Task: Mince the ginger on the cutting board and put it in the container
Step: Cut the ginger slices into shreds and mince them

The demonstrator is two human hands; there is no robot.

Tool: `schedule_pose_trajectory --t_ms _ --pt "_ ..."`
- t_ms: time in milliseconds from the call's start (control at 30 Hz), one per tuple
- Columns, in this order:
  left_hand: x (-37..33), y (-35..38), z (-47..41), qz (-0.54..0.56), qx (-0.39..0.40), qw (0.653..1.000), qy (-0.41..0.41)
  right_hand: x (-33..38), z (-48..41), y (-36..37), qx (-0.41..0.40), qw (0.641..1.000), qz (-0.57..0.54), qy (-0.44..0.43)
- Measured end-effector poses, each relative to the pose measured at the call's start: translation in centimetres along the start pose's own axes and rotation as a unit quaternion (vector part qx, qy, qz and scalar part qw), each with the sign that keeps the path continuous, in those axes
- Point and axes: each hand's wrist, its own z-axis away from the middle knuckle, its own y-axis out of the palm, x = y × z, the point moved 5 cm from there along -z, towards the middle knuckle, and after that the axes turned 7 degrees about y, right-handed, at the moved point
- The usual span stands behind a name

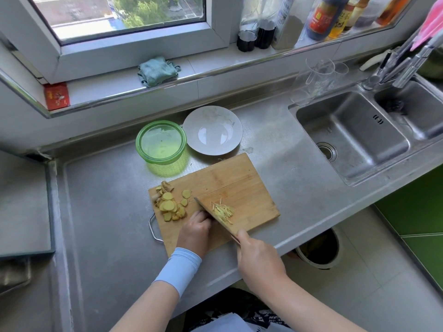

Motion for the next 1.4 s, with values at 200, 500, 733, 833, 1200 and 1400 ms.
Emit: schedule_pose_trajectory --t_ms 200,500,733,833,1200,1400 --pt "0.2 0.3 0.2 0.024 0.009 1.0 -0.008 0.1 -0.6 0.3 0.002 1.0 0.013 0.003" --pt "0.2 0.2 0.1 0.017 0.001 1.0 -0.006 -0.6 0.4 0.2 0.002 1.0 0.015 0.0" --pt "0.0 -0.1 0.0 0.018 -0.006 1.0 -0.003 1.3 -1.5 -0.2 0.0 1.0 0.014 -0.009" --pt "0.1 0.0 0.1 0.013 0.0 1.0 -0.008 0.3 -0.2 -0.5 -0.001 1.0 0.003 -0.009" --pt "0.1 0.1 0.2 0.02 -0.01 1.0 -0.013 1.5 -2.4 0.1 -0.013 1.0 0.014 -0.008" --pt "-0.9 -0.7 0.3 -0.008 -0.04 0.999 -0.026 1.3 -2.5 0.0 -0.015 1.0 0.002 -0.012"
